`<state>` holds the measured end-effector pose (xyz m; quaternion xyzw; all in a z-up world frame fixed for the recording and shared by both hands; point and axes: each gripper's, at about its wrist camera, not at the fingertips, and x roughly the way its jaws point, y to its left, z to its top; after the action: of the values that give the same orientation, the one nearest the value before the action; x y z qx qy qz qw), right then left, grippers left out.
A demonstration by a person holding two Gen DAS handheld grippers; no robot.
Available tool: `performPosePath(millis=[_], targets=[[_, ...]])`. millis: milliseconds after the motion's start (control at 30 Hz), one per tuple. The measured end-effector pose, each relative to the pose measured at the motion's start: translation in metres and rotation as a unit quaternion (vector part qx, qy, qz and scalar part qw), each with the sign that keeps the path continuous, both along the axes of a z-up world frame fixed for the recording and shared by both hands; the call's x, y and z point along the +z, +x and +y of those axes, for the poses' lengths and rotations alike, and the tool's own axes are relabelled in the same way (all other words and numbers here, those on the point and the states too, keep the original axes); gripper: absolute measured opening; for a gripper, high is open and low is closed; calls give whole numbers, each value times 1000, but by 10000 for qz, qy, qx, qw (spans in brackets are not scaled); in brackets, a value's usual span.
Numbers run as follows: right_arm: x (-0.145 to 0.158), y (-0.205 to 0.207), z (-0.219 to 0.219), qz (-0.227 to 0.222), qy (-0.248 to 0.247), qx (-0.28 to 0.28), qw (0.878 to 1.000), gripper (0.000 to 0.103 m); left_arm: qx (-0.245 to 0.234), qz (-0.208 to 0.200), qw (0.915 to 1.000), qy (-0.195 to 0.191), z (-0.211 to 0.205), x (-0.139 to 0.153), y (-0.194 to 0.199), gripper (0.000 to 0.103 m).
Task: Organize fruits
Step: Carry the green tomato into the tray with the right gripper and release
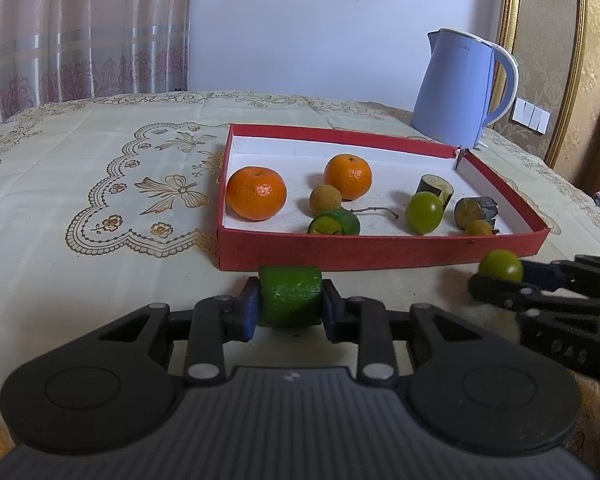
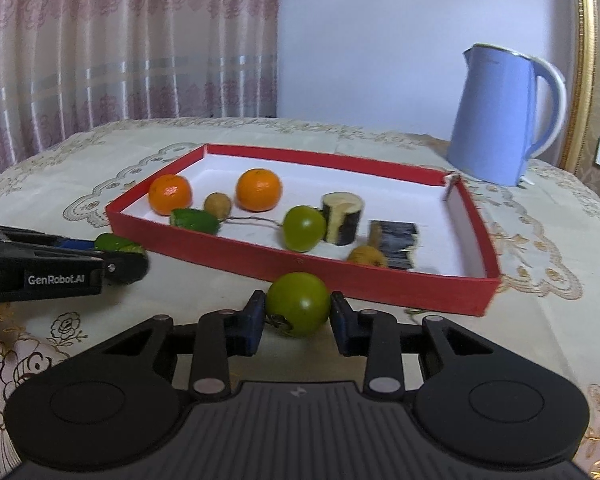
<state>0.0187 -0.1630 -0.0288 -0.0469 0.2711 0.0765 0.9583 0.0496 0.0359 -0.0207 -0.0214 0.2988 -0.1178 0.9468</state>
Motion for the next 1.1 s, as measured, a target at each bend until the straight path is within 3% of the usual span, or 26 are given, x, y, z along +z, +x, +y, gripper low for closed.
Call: performPosePath(millis=[433, 1100], targets=[[27, 14, -35, -345, -15, -396, 9986, 34, 0, -2, 10000, 17, -1, 0, 0, 28], [15, 70, -4, -86, -581, -173, 9981, 33, -2, 2, 10000, -20, 0, -1, 0, 28]])
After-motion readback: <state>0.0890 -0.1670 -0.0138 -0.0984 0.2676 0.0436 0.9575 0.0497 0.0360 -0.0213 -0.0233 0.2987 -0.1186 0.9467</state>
